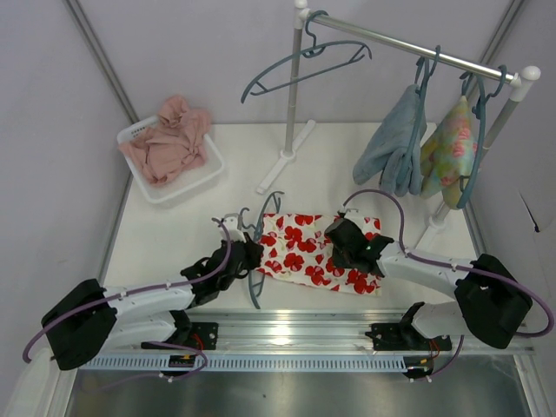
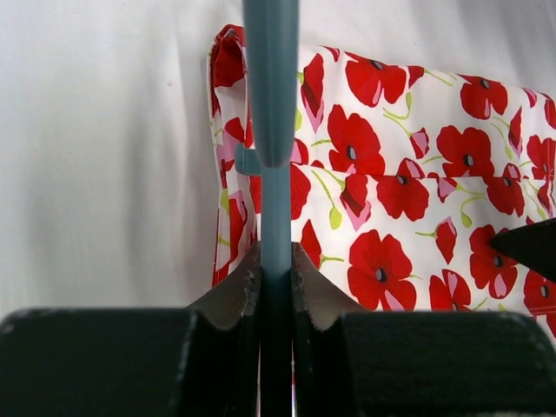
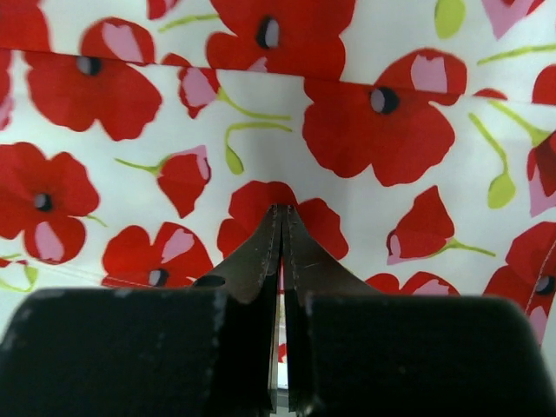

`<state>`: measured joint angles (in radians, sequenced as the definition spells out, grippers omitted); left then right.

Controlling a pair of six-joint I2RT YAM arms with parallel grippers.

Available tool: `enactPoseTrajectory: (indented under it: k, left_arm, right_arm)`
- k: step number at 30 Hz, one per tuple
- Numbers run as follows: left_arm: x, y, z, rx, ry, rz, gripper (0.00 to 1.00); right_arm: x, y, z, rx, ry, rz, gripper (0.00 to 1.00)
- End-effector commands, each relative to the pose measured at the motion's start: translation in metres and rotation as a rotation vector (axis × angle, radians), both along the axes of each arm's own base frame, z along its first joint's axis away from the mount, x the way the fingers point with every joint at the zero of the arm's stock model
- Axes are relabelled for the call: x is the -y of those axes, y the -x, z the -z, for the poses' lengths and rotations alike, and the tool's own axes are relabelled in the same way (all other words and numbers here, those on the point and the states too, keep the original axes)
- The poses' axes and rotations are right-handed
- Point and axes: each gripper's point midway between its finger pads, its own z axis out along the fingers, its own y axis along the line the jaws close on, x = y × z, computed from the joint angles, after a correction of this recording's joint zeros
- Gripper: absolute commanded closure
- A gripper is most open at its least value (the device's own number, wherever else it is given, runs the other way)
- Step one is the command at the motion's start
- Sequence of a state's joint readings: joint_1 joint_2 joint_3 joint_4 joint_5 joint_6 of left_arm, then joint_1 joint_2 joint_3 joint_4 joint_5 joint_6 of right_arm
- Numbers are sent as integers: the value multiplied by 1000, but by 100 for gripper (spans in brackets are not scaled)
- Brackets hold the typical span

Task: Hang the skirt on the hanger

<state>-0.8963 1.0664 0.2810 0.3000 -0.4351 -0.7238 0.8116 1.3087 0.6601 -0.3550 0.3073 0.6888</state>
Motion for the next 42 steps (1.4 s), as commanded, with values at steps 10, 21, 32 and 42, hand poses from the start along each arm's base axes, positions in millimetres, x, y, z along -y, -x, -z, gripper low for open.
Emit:
enactPoseTrajectory:
  k: [10,21,32,42]
  left_arm:
    - [26,-9,-21,33,10,6,100]
    - [47,-8,-23,35,-28,70,100]
    - [68,-6,-20,36,-51,155,100]
    - [88,-5,-20,53,-71,250,100]
  right_arm:
    - [-18,3,13,1,-91,60,100]
    - [-55,-2,17,14,-156,31,100]
    - [-81,-15,9,58,-172,-42,100]
    - [-90,-23,-14,111,-178,-96,100]
